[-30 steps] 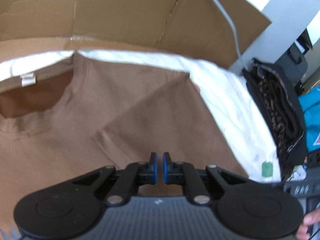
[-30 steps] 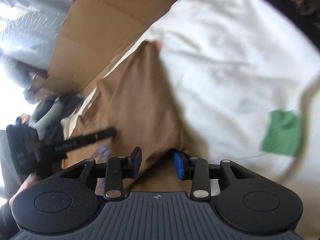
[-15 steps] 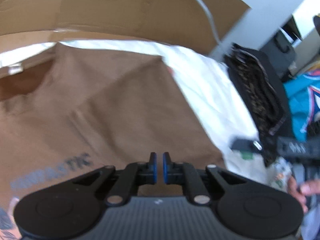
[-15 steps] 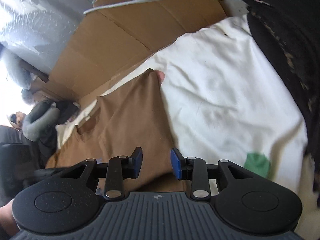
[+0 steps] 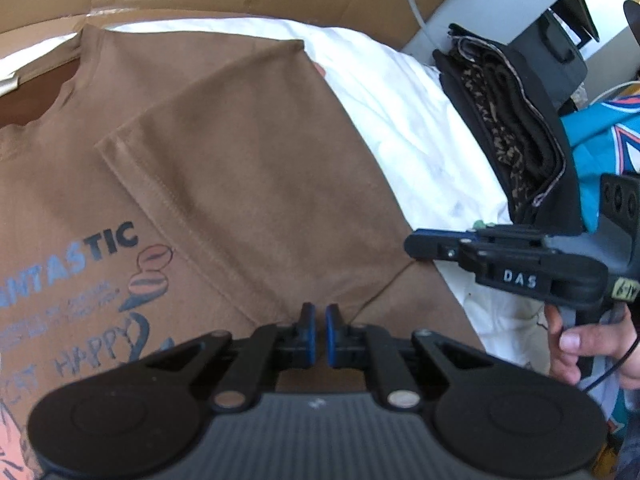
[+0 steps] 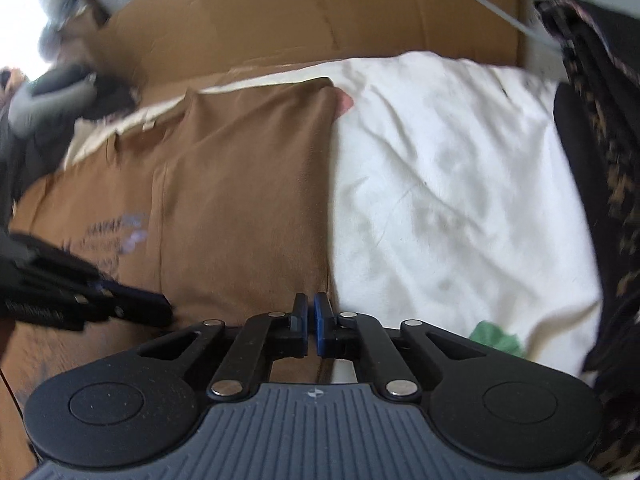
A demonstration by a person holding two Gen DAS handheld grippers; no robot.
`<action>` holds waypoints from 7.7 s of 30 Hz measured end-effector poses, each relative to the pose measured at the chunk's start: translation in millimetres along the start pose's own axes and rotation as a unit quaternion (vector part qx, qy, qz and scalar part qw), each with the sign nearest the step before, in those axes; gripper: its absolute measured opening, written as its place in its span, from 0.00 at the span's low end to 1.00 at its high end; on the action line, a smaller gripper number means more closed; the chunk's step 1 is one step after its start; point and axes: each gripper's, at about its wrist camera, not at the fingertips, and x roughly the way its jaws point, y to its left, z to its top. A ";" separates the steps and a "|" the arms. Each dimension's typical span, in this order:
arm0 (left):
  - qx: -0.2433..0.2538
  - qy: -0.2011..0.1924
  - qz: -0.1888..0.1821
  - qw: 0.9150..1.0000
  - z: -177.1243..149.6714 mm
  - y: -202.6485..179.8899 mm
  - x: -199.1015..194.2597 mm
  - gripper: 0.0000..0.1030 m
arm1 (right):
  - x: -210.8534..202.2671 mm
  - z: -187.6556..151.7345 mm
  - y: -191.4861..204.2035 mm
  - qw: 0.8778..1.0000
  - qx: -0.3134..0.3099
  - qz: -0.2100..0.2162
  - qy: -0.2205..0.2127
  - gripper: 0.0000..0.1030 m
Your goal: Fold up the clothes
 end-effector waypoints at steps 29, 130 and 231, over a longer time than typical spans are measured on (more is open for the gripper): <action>-0.076 -0.095 0.058 0.991 -22.4 5.2 -119.3 0.96 | -174.3 -103.6 163.8 0.888 0.366 -0.263 -0.089 0.90; -0.202 -0.168 0.228 0.938 -250.5 80.0 -494.2 0.98 | -215.8 -13.1 446.3 0.880 0.345 -0.300 -0.128 0.99; -0.504 -0.289 0.074 0.810 -279.1 375.6 -281.4 0.05 | 227.6 170.1 303.3 0.955 0.282 -0.073 -0.053 0.02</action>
